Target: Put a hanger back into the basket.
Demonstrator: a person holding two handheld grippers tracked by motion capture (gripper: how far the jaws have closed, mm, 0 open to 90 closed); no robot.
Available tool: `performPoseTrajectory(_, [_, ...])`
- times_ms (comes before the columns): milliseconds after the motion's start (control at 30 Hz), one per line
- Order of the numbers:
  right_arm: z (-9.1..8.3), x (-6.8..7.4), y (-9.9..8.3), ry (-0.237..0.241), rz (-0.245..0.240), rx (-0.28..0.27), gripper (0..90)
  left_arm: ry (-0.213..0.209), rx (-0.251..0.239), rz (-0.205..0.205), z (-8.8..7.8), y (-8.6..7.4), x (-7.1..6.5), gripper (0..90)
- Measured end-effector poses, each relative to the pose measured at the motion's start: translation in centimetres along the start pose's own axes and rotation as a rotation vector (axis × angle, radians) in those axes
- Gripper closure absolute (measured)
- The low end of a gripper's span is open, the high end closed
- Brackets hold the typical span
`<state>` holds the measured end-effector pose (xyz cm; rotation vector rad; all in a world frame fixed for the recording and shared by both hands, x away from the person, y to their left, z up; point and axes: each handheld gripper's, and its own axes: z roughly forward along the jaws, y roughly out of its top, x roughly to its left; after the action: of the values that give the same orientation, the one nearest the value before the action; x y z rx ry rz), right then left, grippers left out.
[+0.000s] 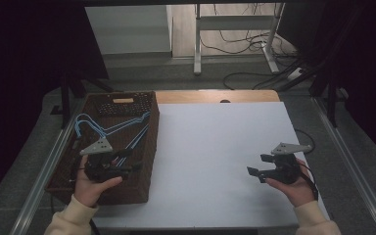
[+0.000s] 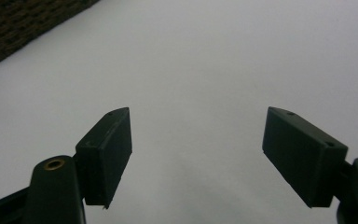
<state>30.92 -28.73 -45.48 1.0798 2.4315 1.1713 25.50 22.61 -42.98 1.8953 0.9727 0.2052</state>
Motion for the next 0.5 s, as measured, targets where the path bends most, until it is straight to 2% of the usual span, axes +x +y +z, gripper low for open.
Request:
performPoseTrajectory(167, [-0.6,0.28,-0.2,0.007,-0.023,-0.029,23.4,0.008,0.006,-0.009,0.25,-0.16,0.25,29.3])
performPoseTrajectory(500, [-0.36,0.24,-0.33,0.005,-0.032,-0.022,22.9,0.021,-0.002,-0.017,-0.06,-0.19,0.62,29.1])
